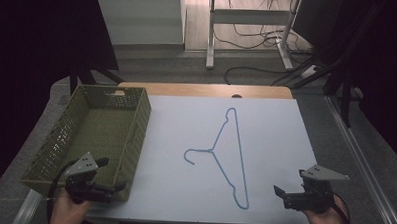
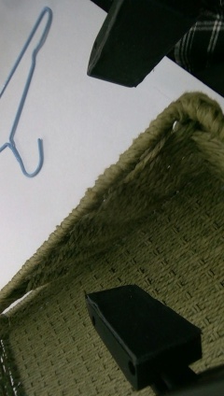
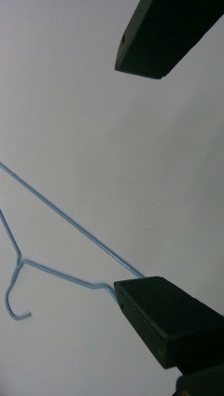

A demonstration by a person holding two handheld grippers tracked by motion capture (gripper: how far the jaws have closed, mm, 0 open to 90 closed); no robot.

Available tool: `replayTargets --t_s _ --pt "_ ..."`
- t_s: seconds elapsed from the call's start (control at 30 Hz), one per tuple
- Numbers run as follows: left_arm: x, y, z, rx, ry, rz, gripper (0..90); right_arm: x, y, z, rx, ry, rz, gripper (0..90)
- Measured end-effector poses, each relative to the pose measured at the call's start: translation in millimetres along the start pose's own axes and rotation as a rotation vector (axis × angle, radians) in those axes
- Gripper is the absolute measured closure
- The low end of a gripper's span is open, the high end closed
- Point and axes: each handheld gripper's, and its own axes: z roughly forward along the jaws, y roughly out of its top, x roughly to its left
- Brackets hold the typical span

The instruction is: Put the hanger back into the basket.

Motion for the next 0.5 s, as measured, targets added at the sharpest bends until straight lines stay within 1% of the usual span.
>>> replayTargets --t_s 0.1,0.17,0.3,0.5 --pt "-0.2 0.5 0.4 0.003 -0.007 -0.002 0.0 1.4 0.9 -0.3 -0.004 0.001 0.013 0.0" --pt "-0.5 1.3 0.7 -0.001 -0.016 -0.007 0.0 2.1 1.2 -0.3 -0.004 -0.002 0.012 0.0" --pt "-0.9 2.1 0.6 0.001 -0.012 -0.005 0.0 5.1 2.1 1.1 0.001 -0.007 0.012 0.0" --pt "-0.9 2.7 -0.1 -0.013 -0.016 -0.006 0.1 8.9 3.4 3.0 0.017 -0.012 0.008 0.0"
